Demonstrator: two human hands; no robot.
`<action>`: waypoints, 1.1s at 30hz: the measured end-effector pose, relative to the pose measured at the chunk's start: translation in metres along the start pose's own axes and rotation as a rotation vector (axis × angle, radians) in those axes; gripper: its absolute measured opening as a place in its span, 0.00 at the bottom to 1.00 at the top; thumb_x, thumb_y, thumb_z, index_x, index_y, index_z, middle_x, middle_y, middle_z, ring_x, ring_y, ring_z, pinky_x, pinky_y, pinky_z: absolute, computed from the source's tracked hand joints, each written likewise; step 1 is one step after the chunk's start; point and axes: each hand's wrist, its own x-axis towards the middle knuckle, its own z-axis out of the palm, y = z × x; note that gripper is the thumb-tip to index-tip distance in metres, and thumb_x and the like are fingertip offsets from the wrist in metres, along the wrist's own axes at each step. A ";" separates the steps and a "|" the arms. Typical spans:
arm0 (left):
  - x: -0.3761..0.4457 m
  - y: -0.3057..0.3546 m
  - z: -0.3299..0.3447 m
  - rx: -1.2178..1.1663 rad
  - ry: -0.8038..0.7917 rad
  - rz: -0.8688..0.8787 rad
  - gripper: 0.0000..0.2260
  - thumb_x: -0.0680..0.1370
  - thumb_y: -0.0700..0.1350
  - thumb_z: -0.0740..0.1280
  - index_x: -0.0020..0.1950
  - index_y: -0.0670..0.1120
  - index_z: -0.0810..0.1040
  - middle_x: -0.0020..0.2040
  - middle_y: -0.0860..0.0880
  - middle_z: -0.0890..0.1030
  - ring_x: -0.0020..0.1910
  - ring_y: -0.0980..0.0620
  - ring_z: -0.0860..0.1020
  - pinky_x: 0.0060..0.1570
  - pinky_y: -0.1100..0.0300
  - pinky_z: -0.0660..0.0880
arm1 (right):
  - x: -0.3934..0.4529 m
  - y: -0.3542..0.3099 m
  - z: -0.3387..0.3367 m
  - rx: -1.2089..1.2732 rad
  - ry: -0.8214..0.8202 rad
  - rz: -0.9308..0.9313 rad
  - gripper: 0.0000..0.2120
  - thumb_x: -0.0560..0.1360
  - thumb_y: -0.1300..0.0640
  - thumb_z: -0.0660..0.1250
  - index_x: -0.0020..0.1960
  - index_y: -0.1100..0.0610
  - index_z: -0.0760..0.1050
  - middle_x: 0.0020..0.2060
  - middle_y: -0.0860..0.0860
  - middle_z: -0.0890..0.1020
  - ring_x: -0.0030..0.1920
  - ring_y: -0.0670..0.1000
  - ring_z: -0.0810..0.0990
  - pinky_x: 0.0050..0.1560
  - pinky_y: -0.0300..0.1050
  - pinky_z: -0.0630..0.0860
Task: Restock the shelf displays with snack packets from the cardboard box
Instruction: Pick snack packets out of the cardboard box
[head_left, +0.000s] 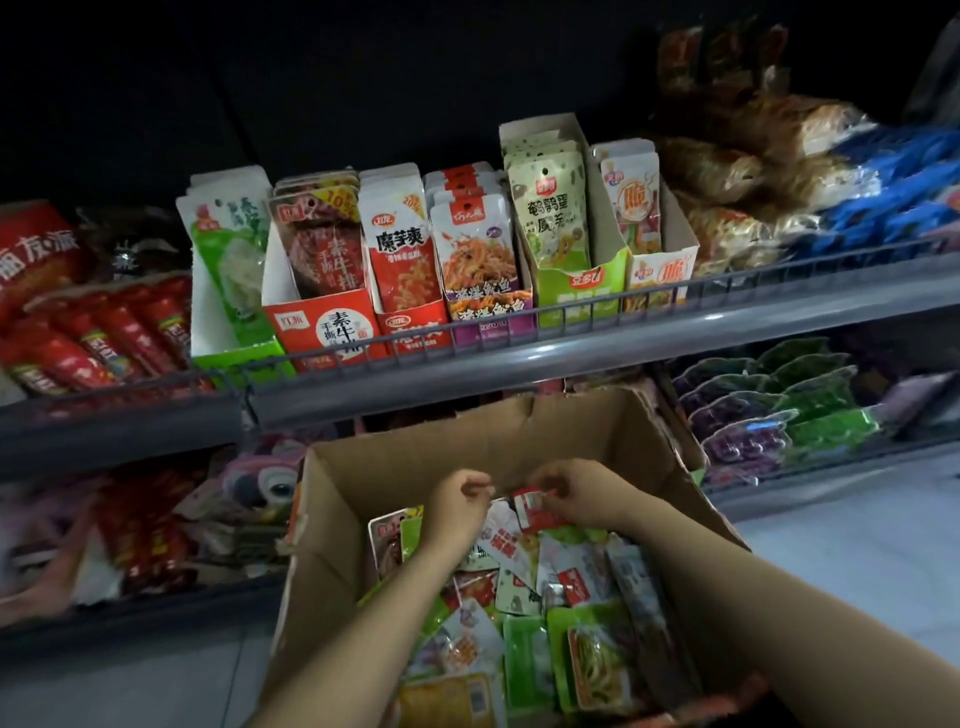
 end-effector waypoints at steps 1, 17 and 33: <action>0.001 -0.007 0.002 0.016 -0.008 -0.031 0.09 0.78 0.40 0.66 0.57 0.41 0.79 0.55 0.47 0.81 0.53 0.52 0.77 0.47 0.66 0.68 | 0.003 0.002 0.005 0.001 -0.032 0.018 0.16 0.76 0.53 0.66 0.63 0.53 0.75 0.59 0.50 0.79 0.58 0.50 0.77 0.57 0.40 0.71; 0.018 -0.050 0.035 0.164 -0.085 -0.252 0.16 0.76 0.44 0.69 0.63 0.40 0.76 0.62 0.42 0.77 0.60 0.45 0.76 0.57 0.58 0.71 | 0.032 0.040 0.052 -0.081 -0.330 0.101 0.18 0.77 0.52 0.64 0.66 0.52 0.74 0.64 0.52 0.76 0.63 0.54 0.73 0.65 0.48 0.69; -0.003 -0.007 -0.012 -0.511 -0.095 -0.457 0.03 0.75 0.43 0.70 0.46 0.44 0.78 0.37 0.47 0.80 0.29 0.55 0.78 0.23 0.66 0.73 | 0.027 0.016 0.020 0.191 -0.085 0.132 0.14 0.77 0.48 0.64 0.55 0.57 0.80 0.47 0.50 0.82 0.49 0.49 0.79 0.48 0.39 0.72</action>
